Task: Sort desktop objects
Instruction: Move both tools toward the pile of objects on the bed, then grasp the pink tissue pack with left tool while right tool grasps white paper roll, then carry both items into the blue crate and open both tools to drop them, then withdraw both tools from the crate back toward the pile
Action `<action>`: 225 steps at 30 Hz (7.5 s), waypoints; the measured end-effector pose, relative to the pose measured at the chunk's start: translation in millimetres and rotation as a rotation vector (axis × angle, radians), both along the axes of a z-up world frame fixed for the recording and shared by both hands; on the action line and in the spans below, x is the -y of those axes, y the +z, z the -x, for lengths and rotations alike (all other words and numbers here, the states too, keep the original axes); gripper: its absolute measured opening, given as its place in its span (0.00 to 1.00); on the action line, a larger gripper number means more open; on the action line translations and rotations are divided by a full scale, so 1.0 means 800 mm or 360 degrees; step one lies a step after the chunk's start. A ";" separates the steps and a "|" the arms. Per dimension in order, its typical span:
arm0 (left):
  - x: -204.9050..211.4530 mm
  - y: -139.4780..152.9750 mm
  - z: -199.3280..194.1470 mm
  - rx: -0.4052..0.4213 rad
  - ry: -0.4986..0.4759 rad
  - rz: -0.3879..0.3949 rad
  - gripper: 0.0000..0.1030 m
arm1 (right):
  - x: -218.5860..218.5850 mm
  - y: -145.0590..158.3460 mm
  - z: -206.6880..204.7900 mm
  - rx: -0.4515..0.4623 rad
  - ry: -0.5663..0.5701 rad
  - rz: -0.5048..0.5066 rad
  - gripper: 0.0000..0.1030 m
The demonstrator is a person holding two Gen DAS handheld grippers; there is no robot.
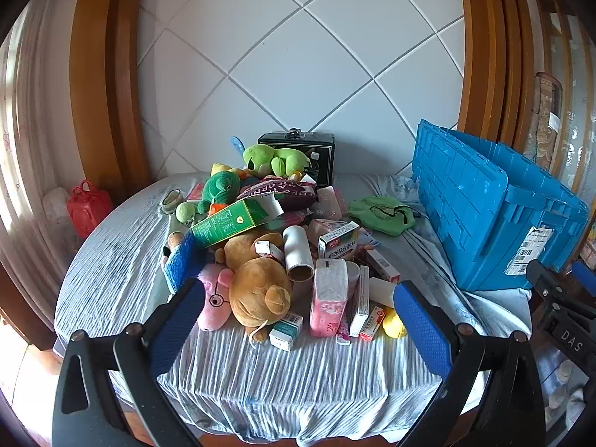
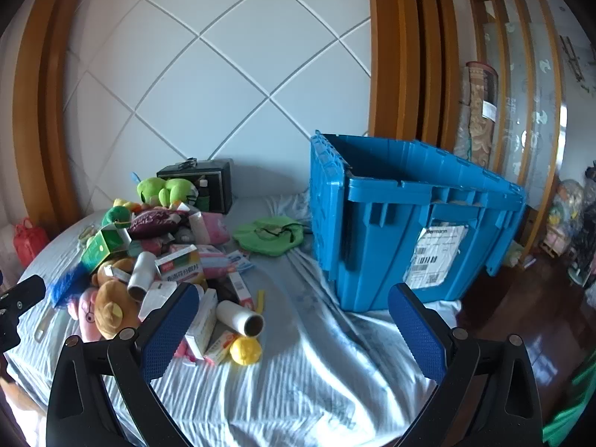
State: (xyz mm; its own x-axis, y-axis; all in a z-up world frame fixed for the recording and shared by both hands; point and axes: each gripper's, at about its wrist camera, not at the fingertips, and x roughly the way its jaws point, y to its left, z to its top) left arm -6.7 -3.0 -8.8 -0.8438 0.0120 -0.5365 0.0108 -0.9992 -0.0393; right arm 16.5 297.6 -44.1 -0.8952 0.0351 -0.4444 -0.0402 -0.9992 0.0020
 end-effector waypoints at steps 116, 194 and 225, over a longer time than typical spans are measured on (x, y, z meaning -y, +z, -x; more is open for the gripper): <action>-0.083 -0.082 0.226 0.0162 -0.0003 0.0089 0.46 | 0.083 -0.083 0.296 0.0630 0.0850 0.0024 0.44; -0.646 -0.161 0.482 0.1619 -0.0620 0.0599 0.85 | -0.349 -0.150 0.597 0.2056 0.0397 -0.0317 0.77; -0.302 0.175 0.319 -0.0026 0.0026 0.0266 1.00 | -0.207 0.197 0.466 0.0652 0.0910 0.0002 1.00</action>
